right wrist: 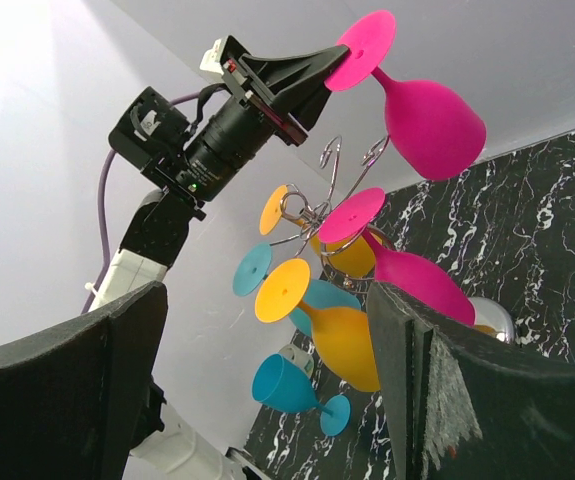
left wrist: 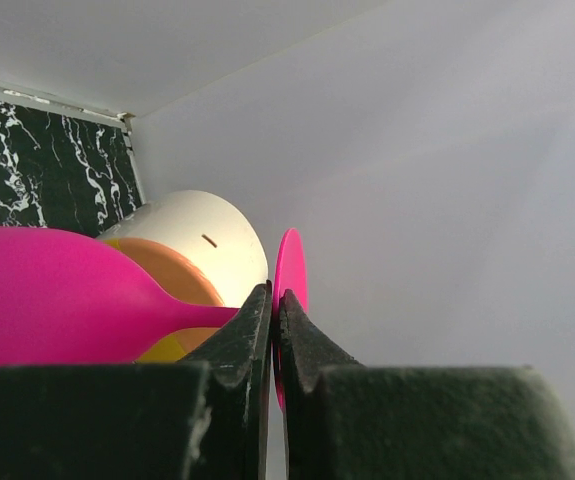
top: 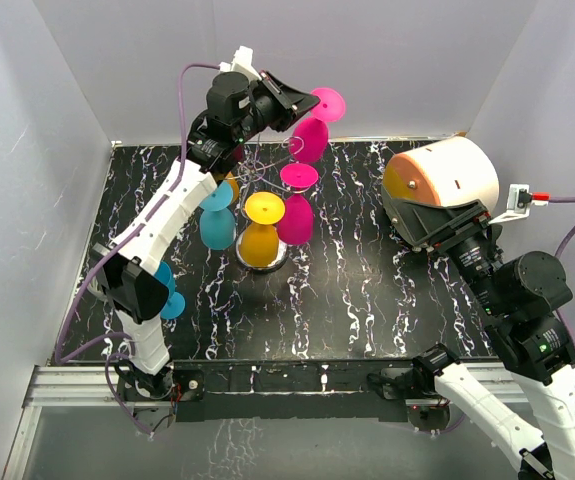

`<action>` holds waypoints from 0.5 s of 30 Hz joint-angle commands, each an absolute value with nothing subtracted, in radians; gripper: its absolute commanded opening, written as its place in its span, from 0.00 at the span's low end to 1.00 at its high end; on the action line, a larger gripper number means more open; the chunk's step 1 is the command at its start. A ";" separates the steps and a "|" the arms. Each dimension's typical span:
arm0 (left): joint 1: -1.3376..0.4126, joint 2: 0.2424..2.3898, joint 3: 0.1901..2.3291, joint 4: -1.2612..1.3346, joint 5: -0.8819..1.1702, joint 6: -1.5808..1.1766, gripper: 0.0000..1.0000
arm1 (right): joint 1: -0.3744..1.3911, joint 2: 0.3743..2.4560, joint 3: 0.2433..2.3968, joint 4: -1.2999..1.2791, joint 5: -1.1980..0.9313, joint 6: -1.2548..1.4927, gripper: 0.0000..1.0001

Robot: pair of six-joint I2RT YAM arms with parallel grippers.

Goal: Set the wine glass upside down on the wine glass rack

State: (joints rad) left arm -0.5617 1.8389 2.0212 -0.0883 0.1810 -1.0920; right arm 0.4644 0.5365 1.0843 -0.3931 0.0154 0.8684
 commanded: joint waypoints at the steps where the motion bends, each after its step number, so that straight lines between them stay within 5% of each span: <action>1: -0.545 1.820 2.037 -0.101 0.144 -1.086 0.00 | 0.467 0.528 1.090 -0.356 0.015 0.861 0.79; 15: -0.504 1.743 1.929 -0.137 0.080 -1.035 0.00 | 0.468 0.535 1.088 -0.350 0.005 0.864 0.79</action>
